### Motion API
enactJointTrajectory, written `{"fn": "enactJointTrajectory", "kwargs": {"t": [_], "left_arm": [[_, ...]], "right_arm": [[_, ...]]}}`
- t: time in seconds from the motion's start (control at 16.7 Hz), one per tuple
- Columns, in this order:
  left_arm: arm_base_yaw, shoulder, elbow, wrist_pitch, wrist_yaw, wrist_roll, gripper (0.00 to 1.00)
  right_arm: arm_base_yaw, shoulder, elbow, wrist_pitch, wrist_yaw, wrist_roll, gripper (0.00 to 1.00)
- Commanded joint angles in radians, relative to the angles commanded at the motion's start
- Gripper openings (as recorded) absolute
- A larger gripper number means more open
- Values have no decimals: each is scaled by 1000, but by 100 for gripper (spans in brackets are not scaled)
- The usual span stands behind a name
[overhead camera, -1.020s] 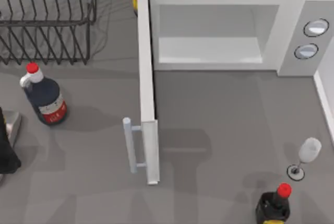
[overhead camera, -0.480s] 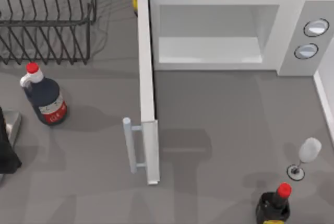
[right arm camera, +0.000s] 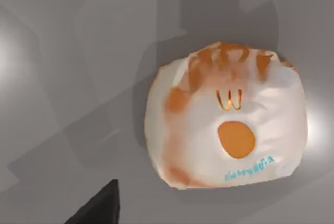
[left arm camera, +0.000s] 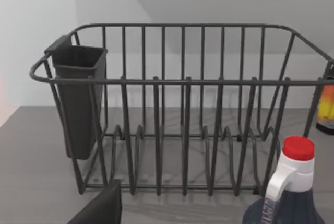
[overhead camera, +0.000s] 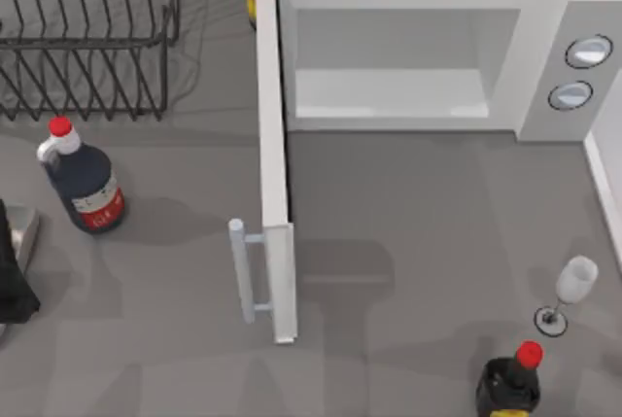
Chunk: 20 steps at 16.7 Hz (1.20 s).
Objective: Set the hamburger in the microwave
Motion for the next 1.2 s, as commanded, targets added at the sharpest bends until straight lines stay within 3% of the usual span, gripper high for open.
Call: {"fn": "enactJointTrajectory", "kwargs": {"t": [0.6,1.2], "left_arm": [[0,0,0,0,0,0,100],[0,0,0,0,0,0,100]], "right_arm": [[1,80,37,-35,2,-62,100],[5,231,-108,278,2,-57,100]]}}
